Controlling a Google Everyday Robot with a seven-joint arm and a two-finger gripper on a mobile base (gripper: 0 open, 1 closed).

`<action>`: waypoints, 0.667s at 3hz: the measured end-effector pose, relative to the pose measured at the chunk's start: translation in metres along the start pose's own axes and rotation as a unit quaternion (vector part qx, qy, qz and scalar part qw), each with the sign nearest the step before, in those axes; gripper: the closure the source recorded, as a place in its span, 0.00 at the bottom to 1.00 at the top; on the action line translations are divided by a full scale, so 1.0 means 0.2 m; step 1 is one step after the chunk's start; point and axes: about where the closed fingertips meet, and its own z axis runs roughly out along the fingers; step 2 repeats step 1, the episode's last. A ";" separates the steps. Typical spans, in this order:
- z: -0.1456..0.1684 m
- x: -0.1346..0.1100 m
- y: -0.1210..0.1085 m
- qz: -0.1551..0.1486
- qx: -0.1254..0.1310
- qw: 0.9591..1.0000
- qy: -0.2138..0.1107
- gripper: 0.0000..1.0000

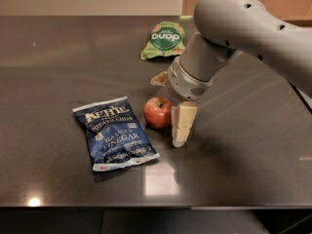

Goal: Move apple near blue chip bag

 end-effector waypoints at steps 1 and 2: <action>0.00 0.00 0.00 0.000 0.000 1.000 0.000 0.00; 0.00 0.00 0.00 0.000 0.000 1.000 0.000 0.00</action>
Offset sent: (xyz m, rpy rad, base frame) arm 0.0000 0.0000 0.0000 0.0000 0.0000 0.0000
